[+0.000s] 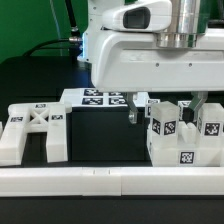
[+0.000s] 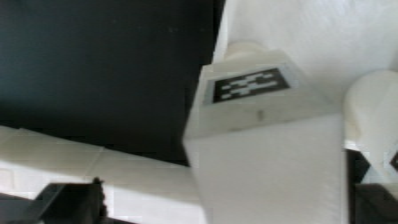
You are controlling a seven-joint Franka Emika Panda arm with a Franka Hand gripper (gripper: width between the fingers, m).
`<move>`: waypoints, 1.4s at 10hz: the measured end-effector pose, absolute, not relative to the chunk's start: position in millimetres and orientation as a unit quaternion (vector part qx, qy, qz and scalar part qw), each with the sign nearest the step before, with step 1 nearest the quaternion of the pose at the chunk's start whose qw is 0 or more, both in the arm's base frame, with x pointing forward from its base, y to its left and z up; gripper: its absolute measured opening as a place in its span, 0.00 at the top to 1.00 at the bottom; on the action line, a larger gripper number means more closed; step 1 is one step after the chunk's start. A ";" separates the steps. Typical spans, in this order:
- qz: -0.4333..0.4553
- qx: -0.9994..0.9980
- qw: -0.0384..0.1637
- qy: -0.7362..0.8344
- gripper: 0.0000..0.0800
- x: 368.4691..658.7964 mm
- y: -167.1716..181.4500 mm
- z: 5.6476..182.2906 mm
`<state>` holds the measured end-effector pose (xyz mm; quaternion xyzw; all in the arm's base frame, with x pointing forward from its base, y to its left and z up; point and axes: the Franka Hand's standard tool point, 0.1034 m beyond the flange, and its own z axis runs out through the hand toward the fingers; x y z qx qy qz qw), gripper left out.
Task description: Assemble chair
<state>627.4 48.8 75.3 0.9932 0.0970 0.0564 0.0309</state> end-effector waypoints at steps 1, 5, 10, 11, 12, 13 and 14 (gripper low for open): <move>0.056 0.993 0.030 0.098 0.19 626.6 50.2 76.0; 0.055 0.993 0.030 0.098 0.21 624.8 50.4 74.1; 0.055 0.994 0.030 0.086 0.64 625.0 50.3 73.9; 0.055 0.996 0.029 0.071 0.64 624.9 50.3 73.8; 0.056 0.997 0.026 0.035 0.64 624.8 50.5 73.7; 0.057 0.998 0.024 -0.008 0.64 624.9 49.6 73.7; 0.058 0.997 0.023 -0.038 0.64 625.0 48.9 73.8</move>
Offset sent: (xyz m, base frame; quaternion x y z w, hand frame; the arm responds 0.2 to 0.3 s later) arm -0.0076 0.0033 0.0023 -0.0040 0.0070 0.0052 1.0000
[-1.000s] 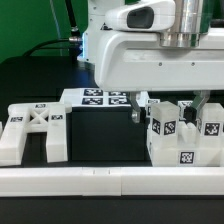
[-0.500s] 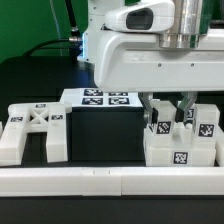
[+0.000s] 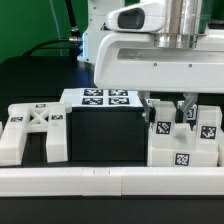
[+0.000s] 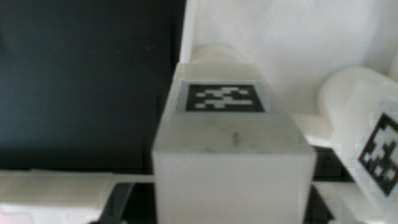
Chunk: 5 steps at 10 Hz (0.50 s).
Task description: Assemble chair
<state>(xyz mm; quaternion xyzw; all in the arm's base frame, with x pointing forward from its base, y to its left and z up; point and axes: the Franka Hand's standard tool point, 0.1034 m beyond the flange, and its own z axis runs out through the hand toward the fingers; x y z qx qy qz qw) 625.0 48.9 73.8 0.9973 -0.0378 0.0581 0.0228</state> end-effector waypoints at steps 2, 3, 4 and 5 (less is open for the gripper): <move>0.059 0.989 0.013 -0.135 0.64 625.2 48.0 73.5; 0.058 0.982 0.011 -0.181 0.64 624.2 48.1 71.2; 0.059 0.972 0.009 -0.226 0.64 624.2 48.1 70.9; 0.058 0.963 0.007 -0.261 0.64 623.9 46.9 70.7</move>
Offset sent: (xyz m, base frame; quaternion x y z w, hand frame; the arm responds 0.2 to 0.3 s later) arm -0.0027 -0.0029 -0.0081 -0.0115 -0.0008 0.2402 0.9707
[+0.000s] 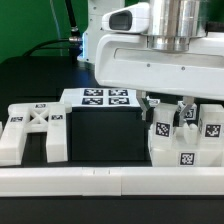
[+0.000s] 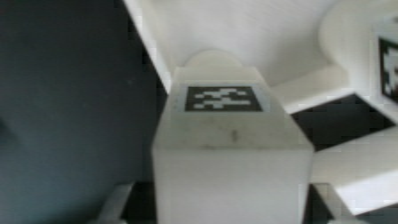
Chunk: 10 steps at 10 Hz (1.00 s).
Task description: Assemble chair
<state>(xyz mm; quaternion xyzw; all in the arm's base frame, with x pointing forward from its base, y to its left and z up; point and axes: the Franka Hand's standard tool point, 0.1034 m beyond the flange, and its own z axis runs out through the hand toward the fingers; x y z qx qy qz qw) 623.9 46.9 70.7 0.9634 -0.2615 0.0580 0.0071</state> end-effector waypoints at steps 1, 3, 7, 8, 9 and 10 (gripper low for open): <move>0.056 0.947 0.002 -0.318 0.64 623.3 44.9 70.3; 0.056 0.916 -0.005 -0.398 0.64 622.6 42.5 69.6; 0.054 0.835 -0.011 -0.547 0.64 621.7 40.5 69.6; 0.053 0.820 -0.012 -0.570 0.64 621.7 39.9 69.7; 0.053 0.814 -0.014 -0.578 0.64 621.8 39.8 69.7; 0.053 0.819 -0.014 -0.571 0.64 621.9 39.7 69.8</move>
Offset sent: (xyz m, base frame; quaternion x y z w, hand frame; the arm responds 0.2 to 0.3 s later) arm -0.0047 0.0006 -0.0096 -0.0200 -0.0080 0.2899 0.9568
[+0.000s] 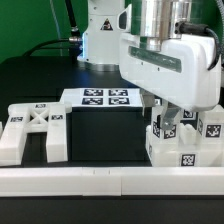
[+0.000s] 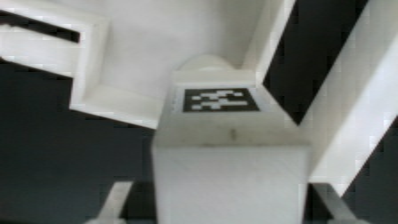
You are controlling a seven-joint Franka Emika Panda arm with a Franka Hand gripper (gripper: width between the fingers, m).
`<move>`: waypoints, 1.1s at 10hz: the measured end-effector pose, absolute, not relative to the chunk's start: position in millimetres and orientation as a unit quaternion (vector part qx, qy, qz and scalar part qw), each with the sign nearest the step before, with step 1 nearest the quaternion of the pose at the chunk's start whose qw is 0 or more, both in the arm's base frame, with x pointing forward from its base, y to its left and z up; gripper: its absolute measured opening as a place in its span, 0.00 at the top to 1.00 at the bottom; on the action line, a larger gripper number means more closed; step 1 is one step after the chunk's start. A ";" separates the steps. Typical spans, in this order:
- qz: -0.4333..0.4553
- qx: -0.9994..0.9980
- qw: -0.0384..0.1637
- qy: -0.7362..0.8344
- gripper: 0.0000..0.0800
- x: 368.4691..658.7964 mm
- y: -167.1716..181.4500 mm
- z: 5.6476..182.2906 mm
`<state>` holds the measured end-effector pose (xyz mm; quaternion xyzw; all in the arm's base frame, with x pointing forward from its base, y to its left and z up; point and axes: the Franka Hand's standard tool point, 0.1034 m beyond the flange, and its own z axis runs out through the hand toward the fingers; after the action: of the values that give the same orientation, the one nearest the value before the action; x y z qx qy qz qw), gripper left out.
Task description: Assemble chair
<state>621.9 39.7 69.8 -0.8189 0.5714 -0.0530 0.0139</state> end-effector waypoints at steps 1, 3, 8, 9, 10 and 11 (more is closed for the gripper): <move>-0.053 -0.831 0.013 0.554 0.53 621.9 40.0 69.8; -0.055 -0.866 0.010 0.497 0.36 622.4 42.3 71.3; -0.064 -0.962 -0.002 0.265 0.19 623.7 46.7 71.0; -0.064 -0.972 -0.005 0.227 0.19 623.7 46.3 71.0; -0.064 -0.980 -0.008 0.189 0.19 623.7 46.1 70.9; -0.064 -0.988 -0.014 0.142 0.19 623.9 47.7 71.0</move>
Offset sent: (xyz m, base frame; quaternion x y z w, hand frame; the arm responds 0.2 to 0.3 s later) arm -0.0053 0.0119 0.0060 -0.0106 0.0014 -0.3088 0.9511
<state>623.9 47.7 71.0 -0.9877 0.1421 -0.0642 -0.0143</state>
